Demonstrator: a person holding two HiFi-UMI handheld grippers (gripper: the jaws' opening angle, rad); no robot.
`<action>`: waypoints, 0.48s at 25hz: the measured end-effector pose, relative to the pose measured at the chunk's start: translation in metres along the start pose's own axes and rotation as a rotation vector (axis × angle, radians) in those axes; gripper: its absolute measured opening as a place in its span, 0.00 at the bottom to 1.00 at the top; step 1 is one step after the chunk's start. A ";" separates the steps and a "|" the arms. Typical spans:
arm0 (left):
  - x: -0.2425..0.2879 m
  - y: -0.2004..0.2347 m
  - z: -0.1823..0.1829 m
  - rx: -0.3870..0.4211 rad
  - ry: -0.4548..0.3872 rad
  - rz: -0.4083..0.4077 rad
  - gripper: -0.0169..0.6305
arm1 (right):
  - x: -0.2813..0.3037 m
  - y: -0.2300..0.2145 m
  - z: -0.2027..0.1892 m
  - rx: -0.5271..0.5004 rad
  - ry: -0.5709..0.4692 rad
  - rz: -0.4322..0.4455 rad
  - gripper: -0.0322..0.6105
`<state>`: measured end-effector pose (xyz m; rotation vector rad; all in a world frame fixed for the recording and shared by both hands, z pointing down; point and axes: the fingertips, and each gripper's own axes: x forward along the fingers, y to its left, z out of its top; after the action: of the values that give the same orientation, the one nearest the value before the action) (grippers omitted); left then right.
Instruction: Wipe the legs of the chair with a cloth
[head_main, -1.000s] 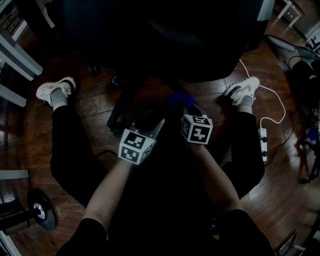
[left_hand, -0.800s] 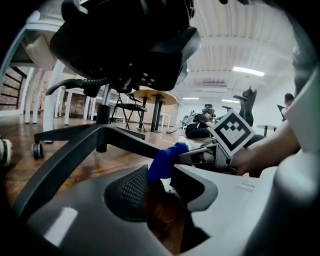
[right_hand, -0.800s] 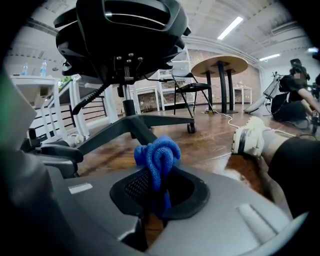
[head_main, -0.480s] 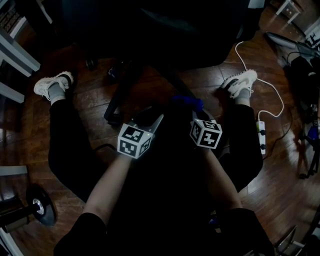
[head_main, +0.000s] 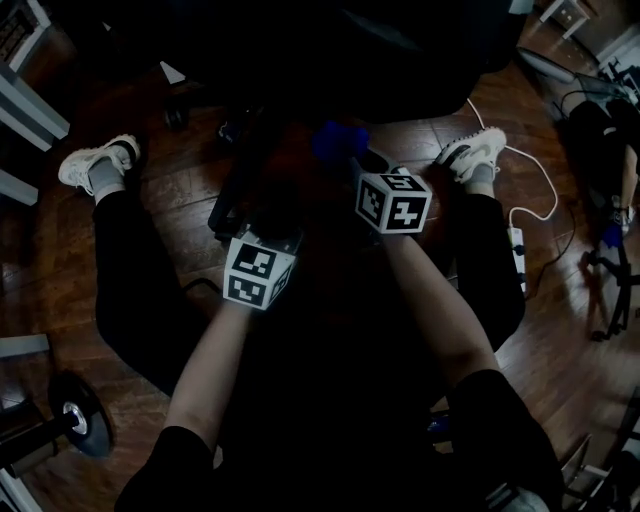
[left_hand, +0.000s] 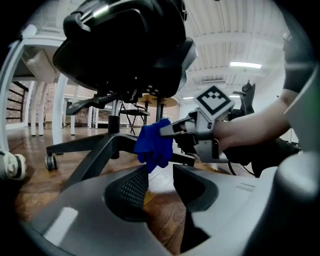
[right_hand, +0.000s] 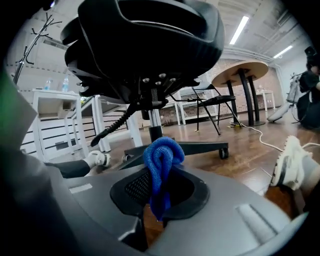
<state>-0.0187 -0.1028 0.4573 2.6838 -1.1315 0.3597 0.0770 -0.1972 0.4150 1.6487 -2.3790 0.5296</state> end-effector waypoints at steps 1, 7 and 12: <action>-0.005 0.002 0.001 0.000 -0.009 0.007 0.27 | 0.010 0.002 0.008 0.007 -0.001 0.003 0.15; -0.022 0.005 0.004 0.008 -0.024 0.011 0.27 | 0.057 -0.031 0.018 0.121 0.074 -0.116 0.15; -0.022 0.000 0.013 -0.014 -0.051 -0.008 0.27 | 0.051 -0.050 0.002 0.052 0.159 -0.202 0.15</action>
<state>-0.0315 -0.0921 0.4383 2.6991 -1.1319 0.2827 0.1052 -0.2578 0.4407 1.7717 -2.0756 0.6624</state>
